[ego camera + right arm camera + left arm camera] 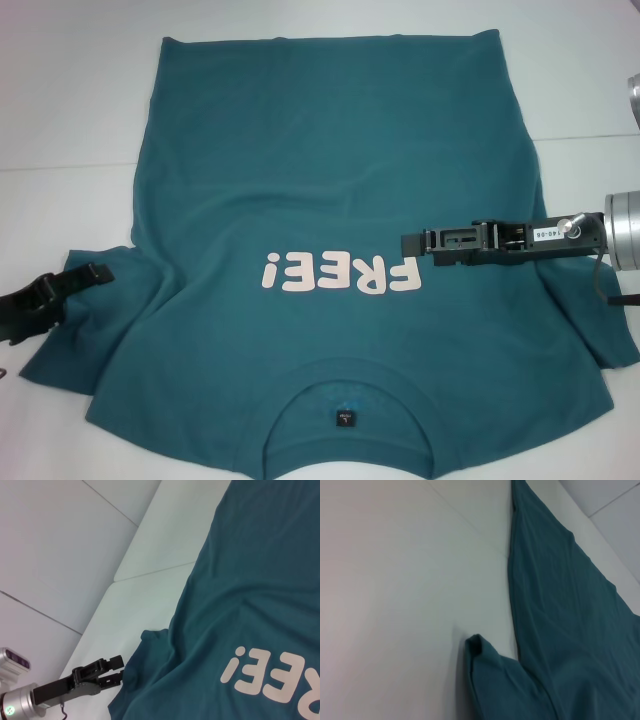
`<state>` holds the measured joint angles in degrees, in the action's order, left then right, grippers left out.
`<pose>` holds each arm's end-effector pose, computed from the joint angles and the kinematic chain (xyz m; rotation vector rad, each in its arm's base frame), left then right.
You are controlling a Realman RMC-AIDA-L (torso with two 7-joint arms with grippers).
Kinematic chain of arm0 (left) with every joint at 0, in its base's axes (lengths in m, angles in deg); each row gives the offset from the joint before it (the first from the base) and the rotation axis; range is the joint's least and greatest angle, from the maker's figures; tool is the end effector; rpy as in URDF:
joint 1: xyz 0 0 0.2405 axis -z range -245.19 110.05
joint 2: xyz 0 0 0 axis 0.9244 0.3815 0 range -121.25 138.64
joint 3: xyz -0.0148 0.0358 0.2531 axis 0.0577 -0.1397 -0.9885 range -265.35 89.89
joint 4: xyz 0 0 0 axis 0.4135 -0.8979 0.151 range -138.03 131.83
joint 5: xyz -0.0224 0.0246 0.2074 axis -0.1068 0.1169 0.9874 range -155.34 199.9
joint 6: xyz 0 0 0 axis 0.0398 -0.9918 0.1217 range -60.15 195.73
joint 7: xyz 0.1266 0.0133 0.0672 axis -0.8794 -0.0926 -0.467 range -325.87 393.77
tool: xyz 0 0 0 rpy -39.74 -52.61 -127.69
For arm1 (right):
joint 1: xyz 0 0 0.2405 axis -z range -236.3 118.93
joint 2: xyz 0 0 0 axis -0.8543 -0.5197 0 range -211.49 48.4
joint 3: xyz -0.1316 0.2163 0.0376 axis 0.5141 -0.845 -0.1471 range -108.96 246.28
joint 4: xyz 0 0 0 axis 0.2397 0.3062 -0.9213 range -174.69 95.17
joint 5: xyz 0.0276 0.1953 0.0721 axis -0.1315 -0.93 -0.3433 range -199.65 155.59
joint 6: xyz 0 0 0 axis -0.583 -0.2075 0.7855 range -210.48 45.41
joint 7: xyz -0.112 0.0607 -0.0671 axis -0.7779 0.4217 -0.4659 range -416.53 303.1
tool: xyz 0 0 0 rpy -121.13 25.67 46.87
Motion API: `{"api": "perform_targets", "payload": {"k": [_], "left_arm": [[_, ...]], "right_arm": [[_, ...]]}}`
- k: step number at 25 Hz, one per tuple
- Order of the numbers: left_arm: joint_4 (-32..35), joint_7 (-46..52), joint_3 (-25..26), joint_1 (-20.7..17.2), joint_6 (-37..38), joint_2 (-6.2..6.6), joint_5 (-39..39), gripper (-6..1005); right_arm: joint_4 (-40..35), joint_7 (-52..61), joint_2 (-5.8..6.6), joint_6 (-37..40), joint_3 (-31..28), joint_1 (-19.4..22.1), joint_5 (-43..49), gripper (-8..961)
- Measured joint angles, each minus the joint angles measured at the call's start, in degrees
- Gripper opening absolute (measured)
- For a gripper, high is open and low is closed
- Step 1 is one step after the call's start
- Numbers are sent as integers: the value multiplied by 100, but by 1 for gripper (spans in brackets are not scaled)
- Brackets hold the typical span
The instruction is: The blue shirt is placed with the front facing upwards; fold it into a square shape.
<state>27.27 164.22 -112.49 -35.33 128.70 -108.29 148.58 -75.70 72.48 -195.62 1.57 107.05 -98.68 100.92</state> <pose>-0.3478 0.3664 0.0223 -1.7191 -1.8428 -0.6870 0.2439 0.3833 0.0244 -2.4288 1.6349 0.6047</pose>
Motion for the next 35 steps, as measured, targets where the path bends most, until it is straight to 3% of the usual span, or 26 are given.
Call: {"api": "perform_targets", "payload": {"k": [29, 34, 35], "left_arm": [[210, 556, -93, 197, -148, 62, 680, 908], [231, 611, -146, 228, -165, 61, 754, 703], [235, 612, -153, 230, -167, 62, 755, 624]], "right_arm": [[7, -17, 18, 1, -1, 5, 0, 936], [8, -23, 18, 1, -35, 8, 0, 935], [7, -24, 18, 1, -38, 8, 0, 935]]}}
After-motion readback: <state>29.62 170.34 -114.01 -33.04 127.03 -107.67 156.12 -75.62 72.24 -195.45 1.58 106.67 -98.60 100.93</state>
